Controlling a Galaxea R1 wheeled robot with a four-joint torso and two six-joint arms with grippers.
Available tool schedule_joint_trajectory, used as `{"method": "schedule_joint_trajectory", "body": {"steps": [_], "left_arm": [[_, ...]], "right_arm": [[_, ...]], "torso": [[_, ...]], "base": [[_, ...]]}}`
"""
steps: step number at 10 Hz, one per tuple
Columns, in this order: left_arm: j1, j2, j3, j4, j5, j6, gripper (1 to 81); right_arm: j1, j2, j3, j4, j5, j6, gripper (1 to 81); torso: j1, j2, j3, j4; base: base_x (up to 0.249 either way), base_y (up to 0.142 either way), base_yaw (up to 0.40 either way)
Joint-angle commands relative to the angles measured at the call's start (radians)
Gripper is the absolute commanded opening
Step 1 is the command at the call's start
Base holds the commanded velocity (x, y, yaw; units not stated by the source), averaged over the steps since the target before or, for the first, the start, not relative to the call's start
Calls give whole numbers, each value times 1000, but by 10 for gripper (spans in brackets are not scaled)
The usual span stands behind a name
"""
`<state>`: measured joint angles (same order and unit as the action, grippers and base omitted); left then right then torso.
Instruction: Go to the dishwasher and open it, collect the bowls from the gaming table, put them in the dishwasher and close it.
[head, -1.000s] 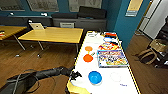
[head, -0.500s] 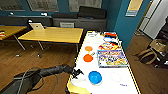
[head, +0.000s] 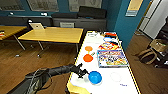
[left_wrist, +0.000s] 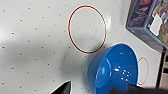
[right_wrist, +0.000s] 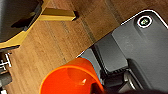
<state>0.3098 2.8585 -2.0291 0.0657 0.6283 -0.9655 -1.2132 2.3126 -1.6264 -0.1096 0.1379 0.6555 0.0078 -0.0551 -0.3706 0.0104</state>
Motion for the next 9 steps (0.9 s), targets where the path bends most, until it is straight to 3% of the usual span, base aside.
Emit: {"method": "schedule_joint_trajectory", "body": {"steps": [1,4,5,6,9], "left_arm": [[-128,15,3,20,36,-2,811],[-100,39,-37,40,36,-5,811],[-96,49,-62,42,37,-38,811],[-90,55,-71,42,36,-44,811],[-64,79,-112,49,36,-45,811]], "right_arm": [[54,-31,20,-19,-43,4,10],[63,-29,25,-19,-47,3,10],[65,-28,25,-19,-54,4,10],[65,-29,25,-19,-54,4,10],[69,-28,22,-18,-57,4,10]], "torso": [[0,0,0,0],[0,0,0,0],[0,0,0,0],[0,0,0,0],[0,0,0,0]], "base": [[0,0,0],[0,0,0],[0,0,0],[0,0,0],[0,0,0]]}}
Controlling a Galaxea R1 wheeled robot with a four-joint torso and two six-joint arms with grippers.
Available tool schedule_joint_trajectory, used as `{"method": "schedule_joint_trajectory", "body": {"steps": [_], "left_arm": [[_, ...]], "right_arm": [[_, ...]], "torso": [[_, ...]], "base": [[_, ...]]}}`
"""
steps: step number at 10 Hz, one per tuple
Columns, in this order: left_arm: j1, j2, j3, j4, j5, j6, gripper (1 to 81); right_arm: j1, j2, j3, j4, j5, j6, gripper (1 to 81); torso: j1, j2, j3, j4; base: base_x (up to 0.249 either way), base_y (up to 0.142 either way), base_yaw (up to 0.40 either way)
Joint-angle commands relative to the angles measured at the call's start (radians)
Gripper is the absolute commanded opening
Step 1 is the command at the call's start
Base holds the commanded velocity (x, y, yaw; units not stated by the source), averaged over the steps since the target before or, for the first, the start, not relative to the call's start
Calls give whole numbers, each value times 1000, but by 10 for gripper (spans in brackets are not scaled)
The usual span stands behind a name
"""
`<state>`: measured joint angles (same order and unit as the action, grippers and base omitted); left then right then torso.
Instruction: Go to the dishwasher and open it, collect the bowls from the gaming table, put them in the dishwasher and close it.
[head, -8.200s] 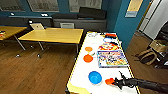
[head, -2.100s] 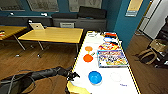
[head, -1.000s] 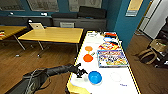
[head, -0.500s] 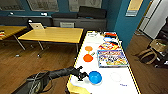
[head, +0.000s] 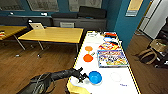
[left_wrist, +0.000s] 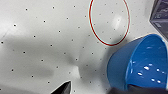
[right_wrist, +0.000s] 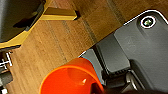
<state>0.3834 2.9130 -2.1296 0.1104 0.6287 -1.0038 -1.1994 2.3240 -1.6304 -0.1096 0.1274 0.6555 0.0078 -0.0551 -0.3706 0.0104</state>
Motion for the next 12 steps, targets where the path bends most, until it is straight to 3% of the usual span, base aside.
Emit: {"method": "schedule_joint_trajectory", "body": {"steps": [1,7,11,12], "left_arm": [[-134,34,-29,8,35,-7,811],[-134,82,-43,14,55,-9,811],[-76,85,-49,52,49,-9,811],[-68,85,-41,82,49,-7,10]], "right_arm": [[56,-38,25,-18,-46,4,10],[57,-36,17,-15,-57,6,10],[62,-30,11,-15,-61,6,10],[66,-27,5,-13,-64,7,10]], "torso": [[0,0,0,0],[0,0,0,0],[0,0,0,0],[0,0,0,0]], "base": [[0,0,0],[0,0,0],[0,0,0],[0,0,0]]}}
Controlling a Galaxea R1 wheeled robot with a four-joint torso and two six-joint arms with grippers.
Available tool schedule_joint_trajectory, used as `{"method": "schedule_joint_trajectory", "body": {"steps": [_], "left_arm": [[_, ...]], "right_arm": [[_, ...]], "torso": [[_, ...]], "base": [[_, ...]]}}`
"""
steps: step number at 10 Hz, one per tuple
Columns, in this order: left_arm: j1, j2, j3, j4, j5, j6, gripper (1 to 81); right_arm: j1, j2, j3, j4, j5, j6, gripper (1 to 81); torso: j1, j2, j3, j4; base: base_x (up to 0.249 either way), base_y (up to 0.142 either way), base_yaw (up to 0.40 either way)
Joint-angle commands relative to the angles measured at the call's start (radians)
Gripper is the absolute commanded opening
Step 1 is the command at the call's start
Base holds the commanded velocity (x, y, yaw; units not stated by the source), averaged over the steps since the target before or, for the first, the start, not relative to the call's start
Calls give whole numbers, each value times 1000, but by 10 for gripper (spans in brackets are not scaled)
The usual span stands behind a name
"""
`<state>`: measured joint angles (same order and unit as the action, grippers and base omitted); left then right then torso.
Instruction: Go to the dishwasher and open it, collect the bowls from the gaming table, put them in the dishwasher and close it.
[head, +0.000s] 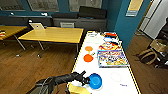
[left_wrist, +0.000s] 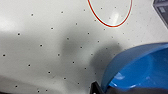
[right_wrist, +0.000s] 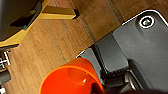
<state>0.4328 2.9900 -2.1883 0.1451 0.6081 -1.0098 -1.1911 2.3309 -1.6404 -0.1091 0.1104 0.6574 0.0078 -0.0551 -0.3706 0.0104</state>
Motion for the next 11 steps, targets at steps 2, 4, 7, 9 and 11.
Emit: {"method": "schedule_joint_trajectory", "body": {"steps": [2,4,7,9,11], "left_arm": [[-128,-14,98,88,67,0,10],[-177,-64,255,119,65,-1,10],[-225,-191,487,157,67,-3,10],[-213,-320,650,223,70,-3,10],[-170,-491,843,294,71,-3,10]], "right_arm": [[60,-29,2,-14,-58,7,10],[58,-25,-1,-15,-58,7,10],[52,-28,8,-24,-58,5,10],[38,-32,8,-26,-58,1,10],[17,-34,2,-24,-58,-1,10]], "torso": [[0,0,0,0],[0,0,0,0],[0,0,0,0],[0,0,0,0],[0,0,0,0]], "base": [[0,0,0],[0,0,0],[0,0,0],[0,0,0],[0,0,0]]}}
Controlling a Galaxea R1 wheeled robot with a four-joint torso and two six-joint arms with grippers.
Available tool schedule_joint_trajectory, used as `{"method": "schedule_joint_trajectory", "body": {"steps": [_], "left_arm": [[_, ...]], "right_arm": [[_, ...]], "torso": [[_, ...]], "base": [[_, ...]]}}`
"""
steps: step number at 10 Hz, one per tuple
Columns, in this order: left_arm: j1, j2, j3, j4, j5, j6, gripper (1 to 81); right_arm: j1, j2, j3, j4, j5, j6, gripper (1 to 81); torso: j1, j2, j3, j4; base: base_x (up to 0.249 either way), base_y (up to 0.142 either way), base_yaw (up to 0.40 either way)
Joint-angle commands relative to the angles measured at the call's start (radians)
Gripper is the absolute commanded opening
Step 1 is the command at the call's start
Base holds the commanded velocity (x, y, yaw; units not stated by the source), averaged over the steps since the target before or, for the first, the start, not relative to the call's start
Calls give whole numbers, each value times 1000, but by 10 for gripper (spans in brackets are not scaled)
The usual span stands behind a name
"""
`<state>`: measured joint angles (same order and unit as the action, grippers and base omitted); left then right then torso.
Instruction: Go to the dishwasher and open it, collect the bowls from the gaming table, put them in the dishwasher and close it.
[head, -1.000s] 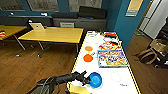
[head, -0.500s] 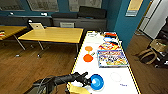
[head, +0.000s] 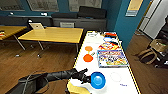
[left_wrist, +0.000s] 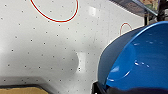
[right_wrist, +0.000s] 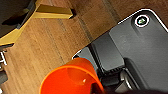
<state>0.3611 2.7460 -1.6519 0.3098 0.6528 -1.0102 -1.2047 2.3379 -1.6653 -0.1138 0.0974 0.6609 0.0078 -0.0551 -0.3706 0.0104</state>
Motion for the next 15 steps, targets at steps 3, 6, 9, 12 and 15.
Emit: {"method": "schedule_joint_trajectory", "body": {"steps": [3,6,9,12,15], "left_arm": [[8,-475,521,247,21,-2,10],[170,-600,583,357,-36,-1,10],[367,-617,566,501,-67,-1,10],[526,-607,488,584,-165,-1,10],[666,-592,364,678,-293,-1,10]], "right_arm": [[-13,-47,18,-23,-42,-7,10],[-46,-39,13,-50,-36,-7,10],[-68,-15,-11,-69,-31,-7,10],[-79,16,-31,-90,-30,-7,10],[-86,28,-42,-106,-30,-7,10]], "torso": [[0,0,0,0],[0,0,53,0],[0,0,108,0],[0,0,169,0],[-2,-1,229,0]], "base": [[0,0,0],[0,0,0],[0,0,0],[0,0,0],[0,0,0]]}}
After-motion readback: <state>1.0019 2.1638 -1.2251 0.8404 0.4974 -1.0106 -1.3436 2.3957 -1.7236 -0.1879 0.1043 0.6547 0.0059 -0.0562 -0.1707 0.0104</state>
